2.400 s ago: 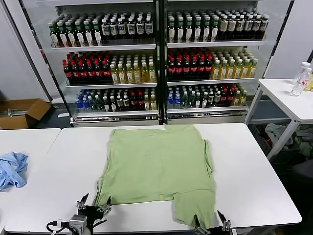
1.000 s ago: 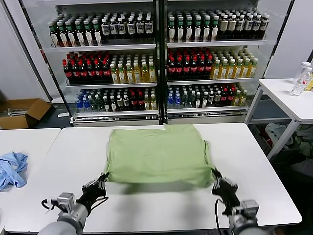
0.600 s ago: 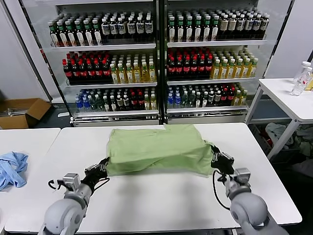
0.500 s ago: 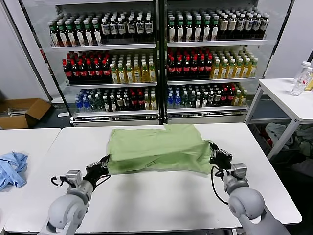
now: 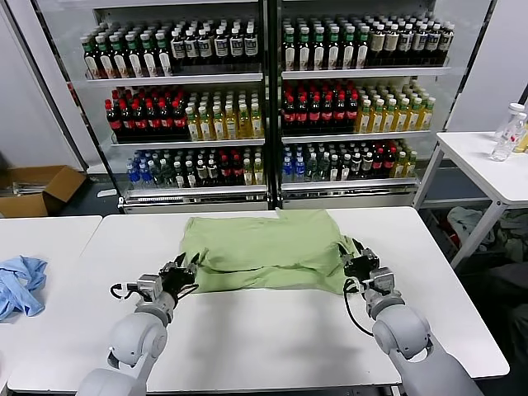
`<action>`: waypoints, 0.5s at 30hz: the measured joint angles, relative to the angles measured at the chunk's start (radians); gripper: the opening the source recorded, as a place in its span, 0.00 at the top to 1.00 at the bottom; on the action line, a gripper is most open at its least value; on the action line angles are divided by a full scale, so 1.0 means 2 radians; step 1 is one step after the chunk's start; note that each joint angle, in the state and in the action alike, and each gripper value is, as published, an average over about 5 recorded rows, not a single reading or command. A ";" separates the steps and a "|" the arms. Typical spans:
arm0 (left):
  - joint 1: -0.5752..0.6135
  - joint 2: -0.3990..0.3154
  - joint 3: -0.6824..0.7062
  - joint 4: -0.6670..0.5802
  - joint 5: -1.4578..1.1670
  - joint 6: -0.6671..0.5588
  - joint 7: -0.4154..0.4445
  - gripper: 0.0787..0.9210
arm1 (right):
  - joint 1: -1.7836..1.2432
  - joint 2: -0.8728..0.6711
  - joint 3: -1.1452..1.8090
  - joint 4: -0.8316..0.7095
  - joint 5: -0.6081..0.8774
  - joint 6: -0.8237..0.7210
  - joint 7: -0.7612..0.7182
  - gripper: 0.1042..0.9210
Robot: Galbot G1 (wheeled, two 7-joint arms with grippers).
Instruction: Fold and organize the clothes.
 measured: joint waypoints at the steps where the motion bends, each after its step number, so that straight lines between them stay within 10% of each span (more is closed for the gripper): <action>1: 0.003 -0.001 -0.001 -0.001 0.004 0.000 -0.002 0.49 | -0.005 0.000 0.003 0.001 -0.001 -0.002 0.001 0.30; 9: 0.022 -0.010 -0.001 0.008 0.028 0.005 -0.020 0.22 | -0.025 0.009 0.012 0.001 0.017 -0.033 0.008 0.13; 15: 0.026 -0.013 0.003 0.018 0.031 0.017 -0.026 0.31 | -0.028 0.009 0.007 -0.004 0.048 -0.056 0.005 0.29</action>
